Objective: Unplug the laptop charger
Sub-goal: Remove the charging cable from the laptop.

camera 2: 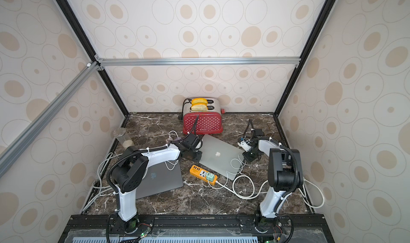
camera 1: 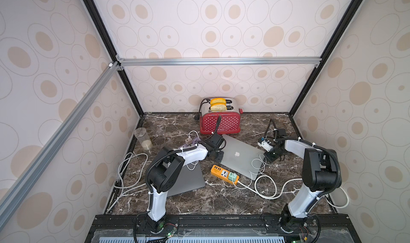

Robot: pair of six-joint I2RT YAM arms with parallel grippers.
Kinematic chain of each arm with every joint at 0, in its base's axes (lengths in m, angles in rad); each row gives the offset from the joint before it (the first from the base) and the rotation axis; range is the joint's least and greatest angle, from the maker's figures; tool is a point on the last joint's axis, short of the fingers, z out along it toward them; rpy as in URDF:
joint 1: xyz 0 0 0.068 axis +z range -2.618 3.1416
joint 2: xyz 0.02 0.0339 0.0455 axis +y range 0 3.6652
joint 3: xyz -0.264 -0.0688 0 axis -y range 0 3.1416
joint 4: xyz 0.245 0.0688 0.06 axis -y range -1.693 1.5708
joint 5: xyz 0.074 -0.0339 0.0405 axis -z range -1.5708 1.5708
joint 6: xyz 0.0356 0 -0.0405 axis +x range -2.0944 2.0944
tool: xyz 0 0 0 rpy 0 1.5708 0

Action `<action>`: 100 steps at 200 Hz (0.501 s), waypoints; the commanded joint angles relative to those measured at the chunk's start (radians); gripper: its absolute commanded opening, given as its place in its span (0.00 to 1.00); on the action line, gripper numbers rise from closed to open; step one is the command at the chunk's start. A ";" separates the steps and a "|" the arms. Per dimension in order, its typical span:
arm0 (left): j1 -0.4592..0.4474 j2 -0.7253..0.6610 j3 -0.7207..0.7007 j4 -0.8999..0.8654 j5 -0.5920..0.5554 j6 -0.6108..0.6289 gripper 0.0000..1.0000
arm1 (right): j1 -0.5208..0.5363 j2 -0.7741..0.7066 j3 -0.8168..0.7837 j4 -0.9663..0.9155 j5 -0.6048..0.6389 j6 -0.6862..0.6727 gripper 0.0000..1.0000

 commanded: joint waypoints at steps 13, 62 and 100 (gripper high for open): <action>-0.007 0.038 0.024 -0.063 0.009 -0.006 0.33 | 0.000 -0.044 -0.017 -0.065 0.103 -0.031 0.05; -0.007 0.018 0.023 -0.066 0.015 -0.001 0.33 | -0.001 -0.104 -0.038 -0.087 0.195 0.039 0.05; -0.008 -0.055 -0.019 -0.005 0.046 -0.010 0.33 | -0.001 -0.098 -0.056 -0.104 0.243 0.134 0.05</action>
